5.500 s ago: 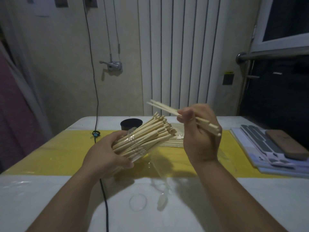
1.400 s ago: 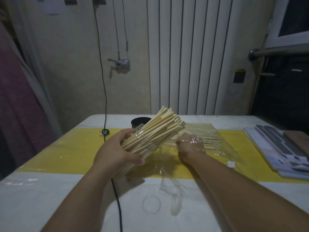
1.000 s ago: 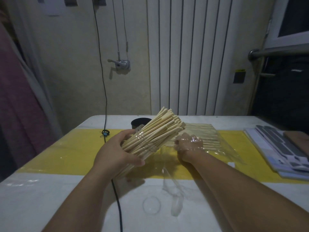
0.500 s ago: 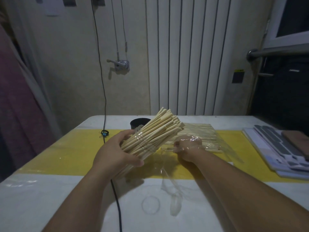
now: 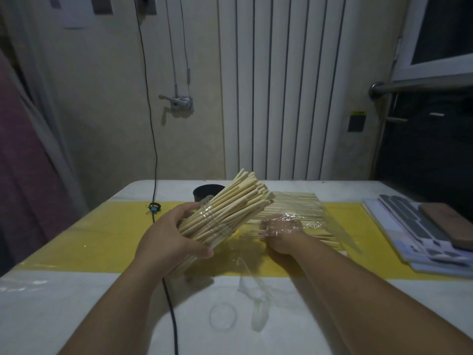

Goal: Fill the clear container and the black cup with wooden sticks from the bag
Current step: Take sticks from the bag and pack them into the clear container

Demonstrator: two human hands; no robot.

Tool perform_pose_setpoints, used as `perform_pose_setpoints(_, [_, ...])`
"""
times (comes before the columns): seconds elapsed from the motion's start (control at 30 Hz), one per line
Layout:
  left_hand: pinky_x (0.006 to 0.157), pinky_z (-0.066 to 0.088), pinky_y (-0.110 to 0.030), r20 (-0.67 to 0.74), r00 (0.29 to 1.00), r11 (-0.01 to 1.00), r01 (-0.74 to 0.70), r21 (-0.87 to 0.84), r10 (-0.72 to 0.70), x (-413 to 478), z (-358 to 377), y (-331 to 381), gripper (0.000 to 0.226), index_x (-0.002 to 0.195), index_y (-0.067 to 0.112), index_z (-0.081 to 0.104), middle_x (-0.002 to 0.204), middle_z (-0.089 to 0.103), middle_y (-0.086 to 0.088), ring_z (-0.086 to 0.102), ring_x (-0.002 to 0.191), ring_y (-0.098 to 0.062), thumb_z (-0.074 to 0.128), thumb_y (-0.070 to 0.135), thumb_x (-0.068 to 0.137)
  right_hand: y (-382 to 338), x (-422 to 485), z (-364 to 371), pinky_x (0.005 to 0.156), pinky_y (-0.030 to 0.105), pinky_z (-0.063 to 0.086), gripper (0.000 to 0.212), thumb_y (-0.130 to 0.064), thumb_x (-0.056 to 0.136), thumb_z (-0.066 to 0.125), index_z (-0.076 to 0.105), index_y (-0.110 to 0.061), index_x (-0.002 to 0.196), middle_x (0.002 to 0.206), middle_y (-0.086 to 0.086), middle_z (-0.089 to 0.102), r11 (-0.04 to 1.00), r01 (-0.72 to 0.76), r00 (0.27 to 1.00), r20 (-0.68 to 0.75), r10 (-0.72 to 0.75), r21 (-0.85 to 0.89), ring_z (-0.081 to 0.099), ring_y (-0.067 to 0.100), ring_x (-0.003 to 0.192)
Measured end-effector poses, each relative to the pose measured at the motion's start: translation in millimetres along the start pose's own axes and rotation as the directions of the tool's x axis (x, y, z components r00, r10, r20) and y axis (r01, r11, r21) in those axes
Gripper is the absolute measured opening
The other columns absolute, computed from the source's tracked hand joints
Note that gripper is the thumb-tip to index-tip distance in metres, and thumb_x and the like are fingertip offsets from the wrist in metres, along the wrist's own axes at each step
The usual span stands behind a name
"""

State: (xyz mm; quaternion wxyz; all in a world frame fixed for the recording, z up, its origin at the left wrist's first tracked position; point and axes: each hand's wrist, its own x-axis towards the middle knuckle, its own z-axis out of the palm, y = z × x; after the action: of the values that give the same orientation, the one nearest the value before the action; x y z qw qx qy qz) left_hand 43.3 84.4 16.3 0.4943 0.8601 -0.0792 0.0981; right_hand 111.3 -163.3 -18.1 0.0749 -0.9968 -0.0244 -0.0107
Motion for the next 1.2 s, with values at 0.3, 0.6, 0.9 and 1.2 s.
perform_pose_setpoints(0.3, [0.081,0.057,-0.041,-0.003,1.000,1.000,-0.006,-0.002,0.006,2.0,-0.3,-3.3,0.084,0.102,0.057,0.059,0.098,0.070,0.020,0.068,0.083,-0.001,0.085,0.035,0.026,-5.6,-5.0,4.3,0.080,0.030,0.050,0.024,-0.020,0.092,0.053,0.045,-0.022,0.069,0.101,0.005,0.066,1.000,0.002,1.000,-0.018,-0.002,0.017,0.065,0.028,0.104])
perform_pose_setpoints(0.6, [0.080,0.056,-0.039,0.001,1.000,1.000,-0.008,-0.018,0.008,-0.7,-0.3,-1.4,0.078,0.094,0.065,0.058,0.094,0.066,0.032,0.065,0.077,0.007,0.087,0.029,0.031,-14.2,-25.1,-1.5,0.094,0.035,0.050,0.021,-0.022,0.094,0.049,0.062,-0.021,0.111,0.124,0.006,0.062,0.998,-0.066,0.995,-0.080,0.064,-0.024,0.059,0.029,0.117])
perform_pose_setpoints(0.9, [0.076,0.054,-0.034,-0.001,1.000,1.000,-0.022,0.008,0.022,-0.8,0.5,1.1,0.081,0.099,0.060,0.053,0.103,0.066,0.018,0.066,0.087,-0.004,0.087,0.030,0.031,-16.5,-39.6,-6.3,0.091,0.028,0.046,0.026,-0.015,0.091,0.049,0.060,-0.024,0.113,0.122,0.003,0.063,0.998,-0.065,0.994,-0.087,0.067,0.021,0.059,0.026,0.116])
perform_pose_setpoints(1.2, [0.079,0.056,-0.037,-0.011,1.000,1.000,-0.004,0.005,0.005,0.0,0.2,-0.9,0.083,0.102,0.058,0.058,0.103,0.068,0.017,0.066,0.084,-0.002,0.086,0.031,0.029,-21.9,-55.6,-6.1,0.100,0.040,0.043,0.041,-0.017,0.094,0.049,0.047,-0.014,0.135,0.137,0.010,0.047,0.978,-0.033,0.999,-0.031,0.027,-0.204,0.048,0.033,0.128])
